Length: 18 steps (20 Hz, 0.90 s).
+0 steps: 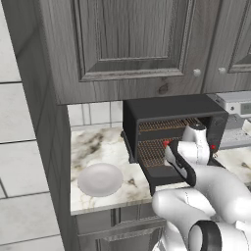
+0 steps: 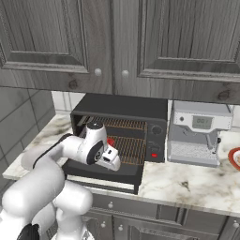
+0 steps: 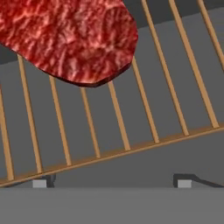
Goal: Open the toaster oven door. Place the bread on the top rack in the toaster oven and place the steak on the bottom rack.
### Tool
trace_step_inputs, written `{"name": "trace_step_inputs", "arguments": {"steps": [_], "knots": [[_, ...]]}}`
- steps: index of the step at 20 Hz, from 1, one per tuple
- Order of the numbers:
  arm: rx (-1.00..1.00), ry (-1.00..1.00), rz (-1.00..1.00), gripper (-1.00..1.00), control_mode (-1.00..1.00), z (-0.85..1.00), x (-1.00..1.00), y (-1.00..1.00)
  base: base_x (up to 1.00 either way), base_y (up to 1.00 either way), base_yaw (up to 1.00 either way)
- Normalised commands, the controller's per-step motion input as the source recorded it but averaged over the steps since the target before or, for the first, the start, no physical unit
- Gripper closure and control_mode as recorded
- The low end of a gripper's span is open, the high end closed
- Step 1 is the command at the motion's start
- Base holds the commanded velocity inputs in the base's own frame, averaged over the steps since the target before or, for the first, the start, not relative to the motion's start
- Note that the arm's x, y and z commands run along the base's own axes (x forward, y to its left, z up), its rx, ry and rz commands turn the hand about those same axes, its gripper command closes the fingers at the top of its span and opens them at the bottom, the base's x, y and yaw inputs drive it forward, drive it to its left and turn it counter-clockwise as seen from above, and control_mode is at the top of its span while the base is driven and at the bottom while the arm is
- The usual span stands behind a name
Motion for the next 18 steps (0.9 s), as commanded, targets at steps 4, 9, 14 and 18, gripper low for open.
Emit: {"name": "trace_step_inputs", "arguments": {"steps": [4, 9, 14, 18], "knots": [[-0.04, 0.00, -0.10, -1.00, -1.00, -0.24, 0.16, 0.00, 0.00, 0.00, 0.00], [-0.07, 0.00, -0.07, -1.00, -1.00, -0.24, 0.17, 0.00, 0.00, 0.00, 0.00], [-0.06, 0.01, -0.05, -1.00, -1.00, -0.20, 0.21, -0.02, 0.00, 0.00, 0.00], [0.00, 0.00, -0.04, -1.00, -1.00, -0.17, 0.13, -0.15, 0.00, 0.00, 0.00]]}}
